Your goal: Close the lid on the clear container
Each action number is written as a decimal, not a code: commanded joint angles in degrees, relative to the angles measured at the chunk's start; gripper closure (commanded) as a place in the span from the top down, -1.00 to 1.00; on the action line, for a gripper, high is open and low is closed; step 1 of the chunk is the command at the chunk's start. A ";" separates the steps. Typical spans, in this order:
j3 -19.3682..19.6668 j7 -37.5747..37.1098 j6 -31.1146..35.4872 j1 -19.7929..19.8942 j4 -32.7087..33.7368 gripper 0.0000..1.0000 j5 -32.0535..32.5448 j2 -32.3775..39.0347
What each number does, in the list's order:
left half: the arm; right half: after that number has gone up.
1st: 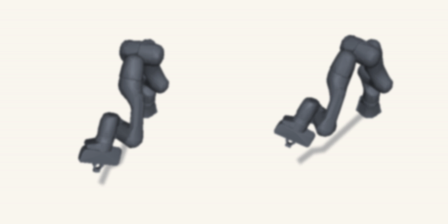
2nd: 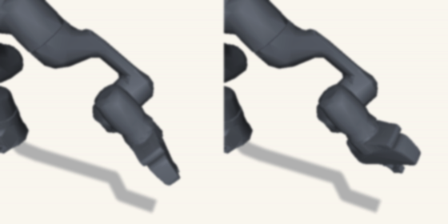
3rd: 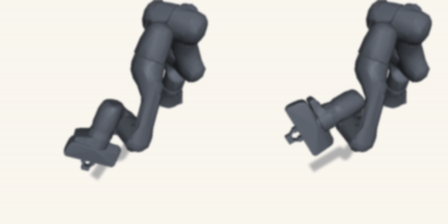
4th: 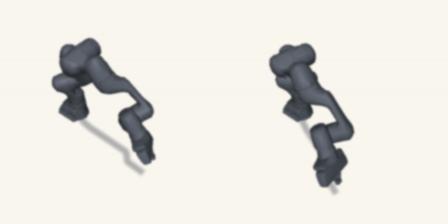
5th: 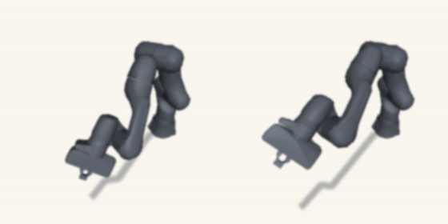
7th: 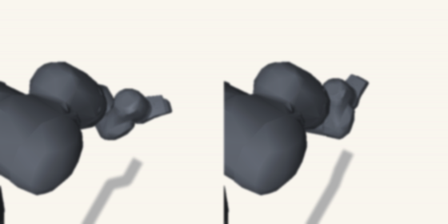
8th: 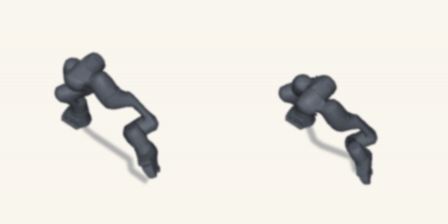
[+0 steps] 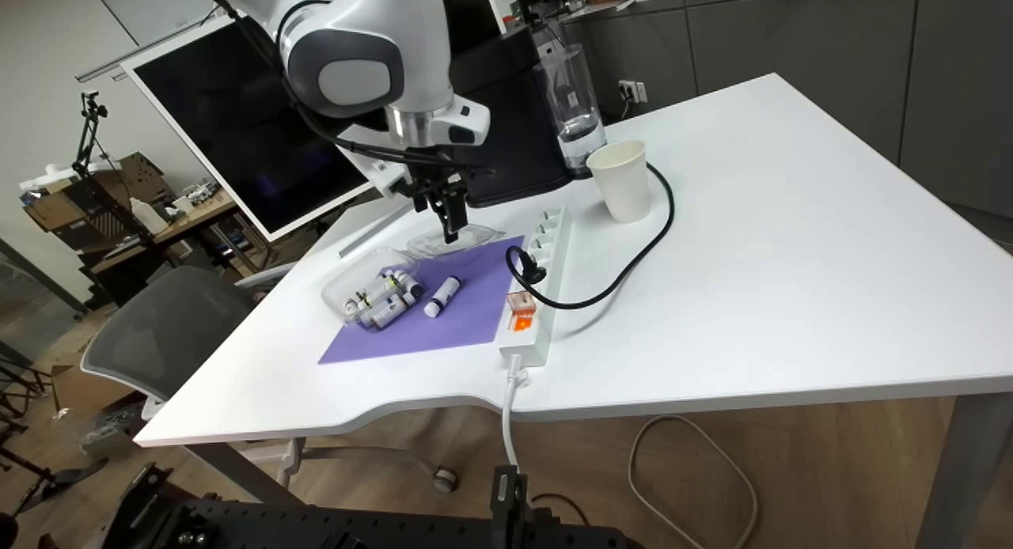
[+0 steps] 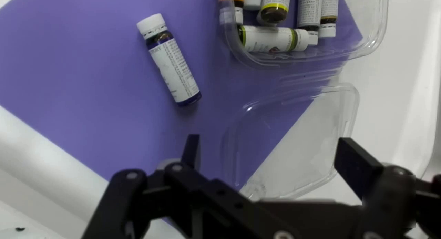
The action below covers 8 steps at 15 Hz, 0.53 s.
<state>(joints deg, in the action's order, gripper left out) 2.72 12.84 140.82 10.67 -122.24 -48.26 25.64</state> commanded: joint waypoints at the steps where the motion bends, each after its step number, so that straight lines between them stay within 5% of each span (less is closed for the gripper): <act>1: -0.63 -0.43 1.76 0.71 1.38 1.00 -1.53 1.83; 8: -2.36 0.66 6.95 1.55 7.06 1.00 -6.04 9.93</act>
<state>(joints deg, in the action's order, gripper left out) 1.77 12.88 146.26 11.21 -119.29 -52.55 31.66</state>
